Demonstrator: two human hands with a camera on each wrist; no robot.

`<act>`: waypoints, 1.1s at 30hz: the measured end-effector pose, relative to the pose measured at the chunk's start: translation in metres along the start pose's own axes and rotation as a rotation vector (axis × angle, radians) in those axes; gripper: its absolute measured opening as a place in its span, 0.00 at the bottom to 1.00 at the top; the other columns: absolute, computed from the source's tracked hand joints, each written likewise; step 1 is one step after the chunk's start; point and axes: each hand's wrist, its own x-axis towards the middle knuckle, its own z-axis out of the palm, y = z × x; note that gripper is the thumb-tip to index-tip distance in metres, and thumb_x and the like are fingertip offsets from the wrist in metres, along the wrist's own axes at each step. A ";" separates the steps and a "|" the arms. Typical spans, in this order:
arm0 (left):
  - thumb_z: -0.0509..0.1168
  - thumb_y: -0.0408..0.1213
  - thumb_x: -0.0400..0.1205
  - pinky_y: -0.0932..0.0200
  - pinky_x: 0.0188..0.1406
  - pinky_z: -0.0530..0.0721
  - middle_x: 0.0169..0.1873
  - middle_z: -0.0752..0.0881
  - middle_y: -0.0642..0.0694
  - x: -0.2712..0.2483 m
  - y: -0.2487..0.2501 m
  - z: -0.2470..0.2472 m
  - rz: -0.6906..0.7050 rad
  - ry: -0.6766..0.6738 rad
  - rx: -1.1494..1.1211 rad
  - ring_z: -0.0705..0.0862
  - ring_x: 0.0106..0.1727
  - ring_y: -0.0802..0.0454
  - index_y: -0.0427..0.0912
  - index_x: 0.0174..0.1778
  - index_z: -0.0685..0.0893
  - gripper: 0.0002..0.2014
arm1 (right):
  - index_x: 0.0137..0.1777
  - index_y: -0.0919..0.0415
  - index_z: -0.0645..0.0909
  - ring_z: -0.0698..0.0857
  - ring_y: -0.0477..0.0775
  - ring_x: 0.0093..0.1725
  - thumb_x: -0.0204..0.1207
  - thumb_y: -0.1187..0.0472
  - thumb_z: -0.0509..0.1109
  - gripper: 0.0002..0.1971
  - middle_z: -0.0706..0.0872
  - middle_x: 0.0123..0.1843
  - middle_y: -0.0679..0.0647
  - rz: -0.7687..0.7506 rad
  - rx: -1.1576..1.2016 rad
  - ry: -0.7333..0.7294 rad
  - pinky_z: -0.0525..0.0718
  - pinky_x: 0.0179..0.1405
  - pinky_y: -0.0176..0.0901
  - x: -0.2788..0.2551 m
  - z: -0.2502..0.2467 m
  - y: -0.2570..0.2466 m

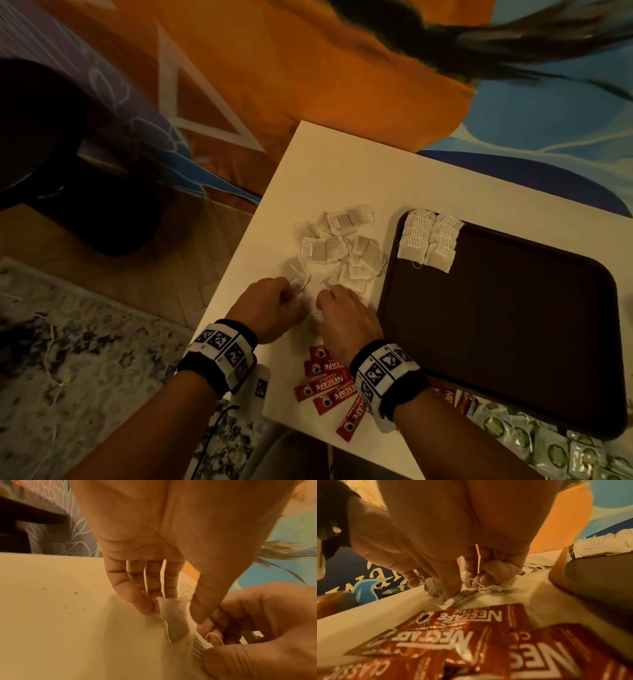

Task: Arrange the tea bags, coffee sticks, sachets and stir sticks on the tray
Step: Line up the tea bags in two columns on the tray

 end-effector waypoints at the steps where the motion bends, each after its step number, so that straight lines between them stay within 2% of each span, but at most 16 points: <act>1: 0.71 0.58 0.81 0.52 0.49 0.84 0.49 0.84 0.51 -0.001 0.001 0.000 -0.002 0.002 -0.009 0.83 0.49 0.51 0.49 0.54 0.83 0.17 | 0.65 0.54 0.76 0.77 0.57 0.68 0.82 0.61 0.71 0.14 0.76 0.68 0.54 -0.002 -0.010 -0.005 0.83 0.59 0.54 0.000 -0.001 -0.001; 3: 0.70 0.59 0.81 0.49 0.52 0.86 0.49 0.85 0.51 -0.001 0.001 0.000 -0.007 0.012 -0.026 0.84 0.49 0.51 0.49 0.53 0.84 0.16 | 0.63 0.55 0.78 0.76 0.58 0.68 0.81 0.64 0.69 0.12 0.75 0.67 0.55 -0.011 -0.026 -0.016 0.82 0.58 0.55 0.000 -0.002 -0.002; 6: 0.69 0.57 0.82 0.48 0.52 0.87 0.48 0.86 0.52 -0.001 0.002 -0.001 -0.015 0.017 -0.051 0.84 0.49 0.51 0.50 0.52 0.84 0.14 | 0.61 0.55 0.81 0.74 0.57 0.69 0.82 0.61 0.71 0.10 0.75 0.67 0.55 -0.029 -0.008 -0.020 0.82 0.60 0.54 0.001 0.000 -0.002; 8: 0.70 0.55 0.83 0.55 0.46 0.84 0.47 0.86 0.53 0.000 0.001 -0.002 -0.016 0.018 -0.049 0.83 0.47 0.54 0.52 0.49 0.83 0.11 | 0.58 0.52 0.81 0.75 0.55 0.67 0.83 0.58 0.71 0.06 0.78 0.64 0.52 -0.027 0.047 -0.011 0.82 0.61 0.52 0.002 -0.001 0.000; 10: 0.70 0.53 0.84 0.63 0.39 0.77 0.47 0.85 0.53 0.001 -0.001 -0.002 -0.003 0.015 -0.021 0.81 0.45 0.57 0.54 0.49 0.82 0.08 | 0.53 0.48 0.80 0.79 0.52 0.61 0.84 0.56 0.71 0.03 0.81 0.57 0.48 0.004 0.127 -0.001 0.84 0.58 0.49 0.003 -0.006 0.003; 12: 0.68 0.50 0.86 0.66 0.37 0.74 0.48 0.85 0.54 0.002 -0.002 -0.003 0.020 0.011 -0.003 0.80 0.44 0.58 0.55 0.51 0.81 0.05 | 0.53 0.45 0.78 0.83 0.49 0.53 0.82 0.52 0.73 0.06 0.83 0.52 0.44 0.061 0.258 -0.013 0.87 0.52 0.48 0.002 -0.012 0.009; 15: 0.68 0.47 0.87 0.66 0.39 0.74 0.47 0.84 0.55 0.001 0.006 -0.006 0.086 0.029 0.001 0.80 0.44 0.58 0.55 0.50 0.81 0.02 | 0.61 0.42 0.79 0.85 0.46 0.51 0.79 0.52 0.76 0.14 0.84 0.53 0.42 0.090 0.404 -0.004 0.87 0.49 0.45 0.001 -0.025 0.020; 17: 0.68 0.45 0.86 0.63 0.42 0.77 0.46 0.84 0.55 0.000 0.017 -0.010 0.159 0.034 -0.009 0.82 0.45 0.56 0.54 0.51 0.83 0.02 | 0.60 0.44 0.84 0.84 0.43 0.47 0.77 0.54 0.79 0.13 0.84 0.48 0.39 0.102 0.472 0.044 0.84 0.47 0.40 -0.002 -0.034 0.031; 19: 0.70 0.42 0.85 0.64 0.42 0.77 0.45 0.84 0.56 0.000 0.032 -0.012 0.256 0.030 -0.012 0.82 0.45 0.56 0.52 0.50 0.84 0.01 | 0.54 0.45 0.87 0.84 0.39 0.44 0.76 0.54 0.81 0.09 0.83 0.43 0.36 0.132 0.529 0.093 0.83 0.47 0.38 -0.006 -0.042 0.043; 23: 0.71 0.39 0.84 0.70 0.36 0.73 0.42 0.85 0.56 0.007 0.065 -0.009 0.373 0.014 -0.010 0.81 0.41 0.58 0.50 0.50 0.85 0.02 | 0.44 0.41 0.85 0.86 0.44 0.47 0.74 0.52 0.82 0.07 0.88 0.43 0.41 0.189 0.567 0.147 0.88 0.50 0.43 -0.018 -0.054 0.074; 27: 0.70 0.37 0.85 0.72 0.36 0.70 0.42 0.84 0.57 0.018 0.100 0.001 0.463 0.002 0.024 0.81 0.42 0.57 0.49 0.53 0.86 0.03 | 0.46 0.44 0.87 0.86 0.43 0.38 0.74 0.57 0.82 0.07 0.89 0.39 0.45 0.232 0.629 0.239 0.90 0.43 0.43 -0.034 -0.064 0.108; 30: 0.70 0.36 0.85 0.69 0.38 0.73 0.43 0.86 0.55 0.025 0.126 0.012 0.517 -0.027 0.046 0.81 0.43 0.57 0.48 0.53 0.86 0.03 | 0.46 0.44 0.88 0.87 0.41 0.39 0.76 0.55 0.81 0.05 0.89 0.39 0.44 0.263 0.607 0.278 0.90 0.44 0.42 -0.045 -0.067 0.130; 33: 0.71 0.36 0.84 0.62 0.42 0.78 0.44 0.89 0.52 0.029 0.148 0.022 0.543 -0.065 0.055 0.84 0.43 0.56 0.47 0.52 0.88 0.03 | 0.45 0.43 0.87 0.87 0.41 0.42 0.77 0.52 0.79 0.03 0.90 0.40 0.42 0.276 0.595 0.252 0.91 0.47 0.45 -0.056 -0.067 0.150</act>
